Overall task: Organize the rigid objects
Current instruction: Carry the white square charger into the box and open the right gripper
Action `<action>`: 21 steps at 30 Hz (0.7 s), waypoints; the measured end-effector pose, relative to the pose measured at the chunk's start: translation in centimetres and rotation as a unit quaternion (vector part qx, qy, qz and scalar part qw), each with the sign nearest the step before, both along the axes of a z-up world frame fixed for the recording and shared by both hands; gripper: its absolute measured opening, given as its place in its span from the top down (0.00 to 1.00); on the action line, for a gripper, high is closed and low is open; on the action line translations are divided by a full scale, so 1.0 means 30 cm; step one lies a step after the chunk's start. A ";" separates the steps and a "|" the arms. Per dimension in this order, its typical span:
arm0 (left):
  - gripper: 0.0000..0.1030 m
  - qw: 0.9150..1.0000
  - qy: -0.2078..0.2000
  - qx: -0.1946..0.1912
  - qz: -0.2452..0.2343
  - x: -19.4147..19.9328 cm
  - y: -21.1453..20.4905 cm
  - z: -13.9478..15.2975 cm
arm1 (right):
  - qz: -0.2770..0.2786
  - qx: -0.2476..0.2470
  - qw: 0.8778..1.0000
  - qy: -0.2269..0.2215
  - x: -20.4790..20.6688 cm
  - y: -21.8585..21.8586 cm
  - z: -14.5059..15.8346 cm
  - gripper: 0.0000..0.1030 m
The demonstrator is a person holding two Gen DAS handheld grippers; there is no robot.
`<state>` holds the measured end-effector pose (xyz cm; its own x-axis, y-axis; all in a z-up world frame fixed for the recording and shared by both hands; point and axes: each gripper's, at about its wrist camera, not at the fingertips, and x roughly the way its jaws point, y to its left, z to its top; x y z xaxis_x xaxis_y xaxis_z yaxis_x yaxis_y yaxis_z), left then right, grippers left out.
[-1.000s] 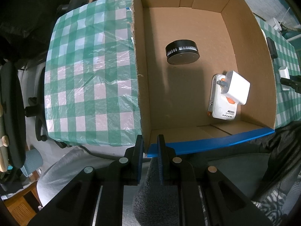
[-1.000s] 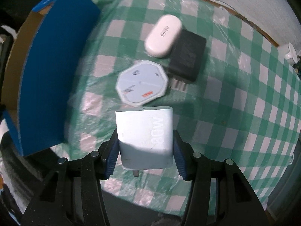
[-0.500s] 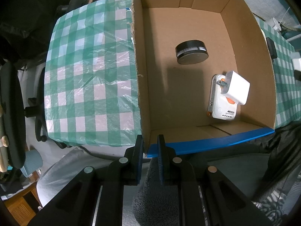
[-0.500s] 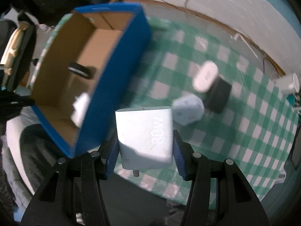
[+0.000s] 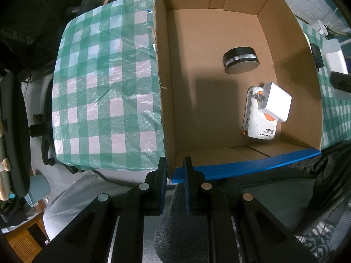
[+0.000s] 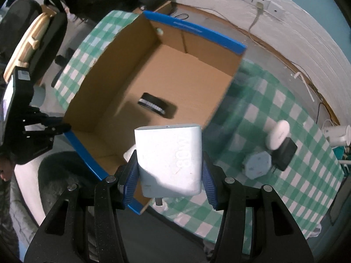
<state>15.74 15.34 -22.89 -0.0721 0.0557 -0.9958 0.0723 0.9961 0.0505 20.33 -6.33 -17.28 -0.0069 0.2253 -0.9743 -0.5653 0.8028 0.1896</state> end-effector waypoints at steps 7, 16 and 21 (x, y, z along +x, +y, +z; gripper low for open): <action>0.88 1.000 0.000 -0.001 -0.001 0.006 0.002 0.003 | 0.019 -0.018 1.000 -0.001 -0.013 0.065 -0.052 0.49; 0.88 1.000 -0.001 0.000 -0.002 0.009 0.002 0.003 | 0.036 -0.035 0.999 0.004 -0.030 0.099 -0.134 0.49; 0.88 1.000 -0.001 0.001 -0.003 0.007 0.002 0.004 | 0.021 -0.025 0.999 0.005 -0.029 0.082 -0.156 0.49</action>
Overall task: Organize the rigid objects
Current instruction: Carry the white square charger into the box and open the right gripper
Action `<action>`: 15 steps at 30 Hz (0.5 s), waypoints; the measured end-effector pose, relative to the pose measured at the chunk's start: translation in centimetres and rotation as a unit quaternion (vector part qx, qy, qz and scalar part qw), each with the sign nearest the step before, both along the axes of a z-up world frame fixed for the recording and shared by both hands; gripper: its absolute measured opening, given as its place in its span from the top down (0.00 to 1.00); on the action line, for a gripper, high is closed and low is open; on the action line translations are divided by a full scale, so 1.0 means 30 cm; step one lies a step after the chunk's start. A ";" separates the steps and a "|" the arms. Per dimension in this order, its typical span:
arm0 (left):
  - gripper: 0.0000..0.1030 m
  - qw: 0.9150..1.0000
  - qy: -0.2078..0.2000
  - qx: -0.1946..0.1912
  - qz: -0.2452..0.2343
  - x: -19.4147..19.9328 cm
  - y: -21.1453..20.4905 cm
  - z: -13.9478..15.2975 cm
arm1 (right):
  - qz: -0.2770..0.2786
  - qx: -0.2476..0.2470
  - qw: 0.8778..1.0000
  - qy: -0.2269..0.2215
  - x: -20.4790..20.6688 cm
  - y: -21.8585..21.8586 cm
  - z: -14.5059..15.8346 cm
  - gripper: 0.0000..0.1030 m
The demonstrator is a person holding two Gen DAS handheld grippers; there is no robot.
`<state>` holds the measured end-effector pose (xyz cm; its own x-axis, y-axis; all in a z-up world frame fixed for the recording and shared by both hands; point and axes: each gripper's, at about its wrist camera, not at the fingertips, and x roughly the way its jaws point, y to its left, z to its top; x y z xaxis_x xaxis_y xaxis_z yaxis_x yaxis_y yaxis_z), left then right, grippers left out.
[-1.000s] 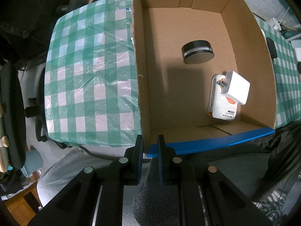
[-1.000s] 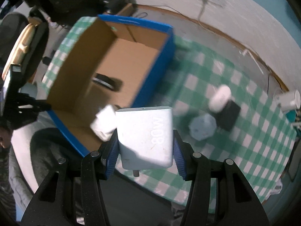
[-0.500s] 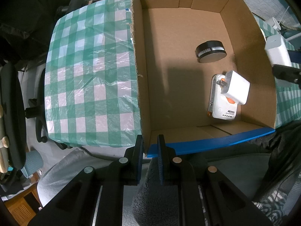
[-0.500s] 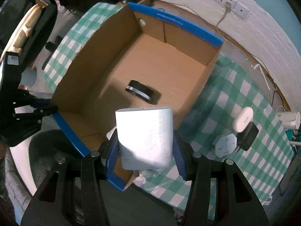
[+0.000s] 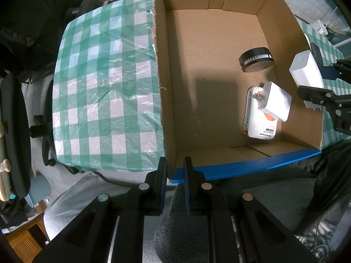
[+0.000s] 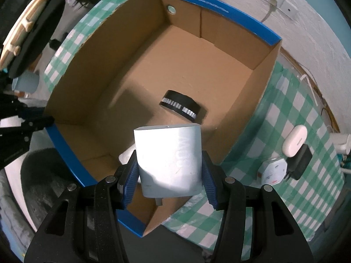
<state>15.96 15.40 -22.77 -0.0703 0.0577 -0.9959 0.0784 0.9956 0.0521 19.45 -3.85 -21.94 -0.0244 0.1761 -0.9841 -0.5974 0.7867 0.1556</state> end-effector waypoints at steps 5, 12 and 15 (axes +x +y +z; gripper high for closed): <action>0.87 1.000 0.002 -0.003 0.001 0.002 0.000 0.002 | 0.011 -0.015 1.000 -0.022 -0.027 0.007 0.007 0.49; 0.86 1.000 -0.001 -0.001 -0.004 0.000 -0.002 0.006 | -0.003 0.009 1.000 -0.024 -0.052 -0.016 0.033 0.49; 0.86 1.000 -0.002 0.000 -0.005 0.003 0.001 0.009 | -0.010 0.017 0.999 -0.027 -0.052 -0.030 0.056 0.49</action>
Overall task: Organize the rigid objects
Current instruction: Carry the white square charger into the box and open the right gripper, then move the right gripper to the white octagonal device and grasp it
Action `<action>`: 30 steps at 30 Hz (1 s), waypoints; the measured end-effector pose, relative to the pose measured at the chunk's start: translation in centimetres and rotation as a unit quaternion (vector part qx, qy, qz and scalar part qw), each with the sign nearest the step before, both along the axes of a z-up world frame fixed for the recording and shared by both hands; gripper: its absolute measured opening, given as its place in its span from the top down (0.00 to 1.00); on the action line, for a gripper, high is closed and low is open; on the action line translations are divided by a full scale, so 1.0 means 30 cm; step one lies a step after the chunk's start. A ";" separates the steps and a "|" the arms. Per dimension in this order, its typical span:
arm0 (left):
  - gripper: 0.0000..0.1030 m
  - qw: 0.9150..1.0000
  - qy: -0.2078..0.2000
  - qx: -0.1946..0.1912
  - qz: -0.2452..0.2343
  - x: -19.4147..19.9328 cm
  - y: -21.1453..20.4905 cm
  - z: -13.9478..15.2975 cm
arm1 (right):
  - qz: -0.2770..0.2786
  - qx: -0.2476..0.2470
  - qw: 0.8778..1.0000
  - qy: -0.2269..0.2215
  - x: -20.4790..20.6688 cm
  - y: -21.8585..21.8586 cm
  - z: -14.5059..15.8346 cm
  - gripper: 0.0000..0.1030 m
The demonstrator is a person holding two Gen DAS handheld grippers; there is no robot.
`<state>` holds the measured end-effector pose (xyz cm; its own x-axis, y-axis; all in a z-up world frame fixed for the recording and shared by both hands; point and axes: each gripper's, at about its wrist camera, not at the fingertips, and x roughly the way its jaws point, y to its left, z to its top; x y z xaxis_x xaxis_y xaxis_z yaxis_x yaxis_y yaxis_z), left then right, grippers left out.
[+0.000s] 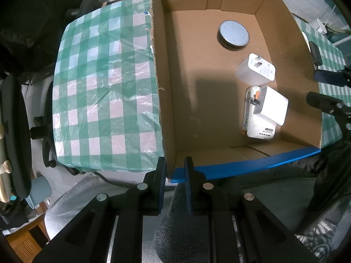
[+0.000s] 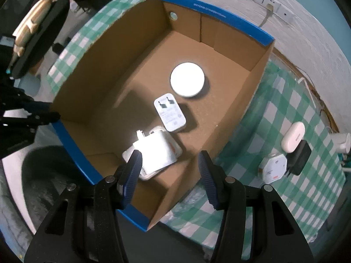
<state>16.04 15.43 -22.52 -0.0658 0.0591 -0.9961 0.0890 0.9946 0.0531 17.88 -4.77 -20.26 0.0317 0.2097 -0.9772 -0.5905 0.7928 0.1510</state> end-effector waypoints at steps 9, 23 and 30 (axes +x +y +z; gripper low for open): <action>0.86 1.000 0.000 0.000 -0.002 -0.003 0.002 -0.012 | -0.027 0.005 0.999 -0.022 0.034 -0.092 0.078 0.46; 0.85 1.000 -0.001 -0.001 -0.001 -0.010 -0.003 -0.012 | -0.084 -0.018 0.996 -0.022 0.177 -0.372 -0.013 0.34; 0.85 1.000 0.000 0.000 -0.002 -0.012 -0.004 -0.012 | -0.077 -0.006 0.997 -0.010 0.235 -0.470 -0.117 0.34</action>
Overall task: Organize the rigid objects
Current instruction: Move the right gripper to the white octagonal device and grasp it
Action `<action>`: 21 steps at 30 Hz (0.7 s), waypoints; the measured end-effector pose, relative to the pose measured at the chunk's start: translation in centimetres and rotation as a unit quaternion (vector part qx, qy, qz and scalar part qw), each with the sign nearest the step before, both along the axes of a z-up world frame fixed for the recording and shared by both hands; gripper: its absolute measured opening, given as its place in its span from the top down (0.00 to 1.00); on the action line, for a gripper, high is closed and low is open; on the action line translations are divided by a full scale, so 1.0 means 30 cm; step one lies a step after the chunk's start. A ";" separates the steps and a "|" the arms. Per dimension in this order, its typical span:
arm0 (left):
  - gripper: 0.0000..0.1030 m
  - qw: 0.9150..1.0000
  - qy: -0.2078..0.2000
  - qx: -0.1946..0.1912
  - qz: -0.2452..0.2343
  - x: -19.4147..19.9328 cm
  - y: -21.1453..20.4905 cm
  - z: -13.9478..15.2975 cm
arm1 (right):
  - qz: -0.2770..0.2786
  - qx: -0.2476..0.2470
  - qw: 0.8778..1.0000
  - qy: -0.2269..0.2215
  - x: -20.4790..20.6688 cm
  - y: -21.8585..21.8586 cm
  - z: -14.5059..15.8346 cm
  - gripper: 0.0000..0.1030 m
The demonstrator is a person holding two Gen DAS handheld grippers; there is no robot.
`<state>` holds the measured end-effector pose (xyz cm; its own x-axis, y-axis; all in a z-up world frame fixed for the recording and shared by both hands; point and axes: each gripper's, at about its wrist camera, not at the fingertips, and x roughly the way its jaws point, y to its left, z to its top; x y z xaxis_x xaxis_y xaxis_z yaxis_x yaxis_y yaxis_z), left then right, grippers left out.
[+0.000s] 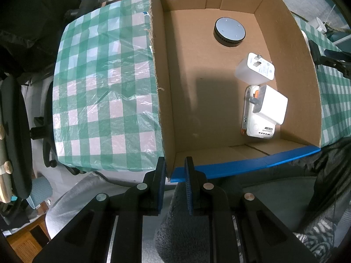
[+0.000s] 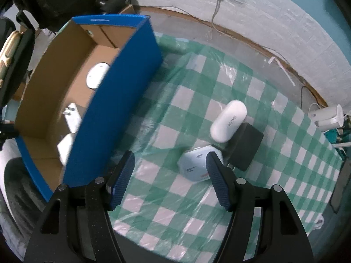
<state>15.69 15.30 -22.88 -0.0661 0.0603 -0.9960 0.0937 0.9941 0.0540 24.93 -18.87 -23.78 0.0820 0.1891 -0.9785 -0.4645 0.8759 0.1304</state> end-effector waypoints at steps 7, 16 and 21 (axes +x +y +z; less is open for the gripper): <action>0.85 1.000 0.002 0.002 0.001 -0.004 -0.001 0.000 | -0.007 0.030 0.999 0.021 0.046 -0.061 -0.098 0.34; 0.85 1.000 0.008 0.006 -0.001 -0.004 -0.004 0.001 | -0.007 0.033 0.999 0.035 0.079 -0.066 -0.172 0.34; 0.85 1.000 0.009 0.007 -0.002 -0.002 -0.005 0.002 | -0.002 0.012 0.999 0.036 0.093 -0.064 -0.207 0.33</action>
<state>15.63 15.16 -22.81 -0.0838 0.0749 -0.9937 0.0994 0.9928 0.0664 27.71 -20.80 -29.98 0.0126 0.2117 -0.9773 -0.4493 0.8743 0.1836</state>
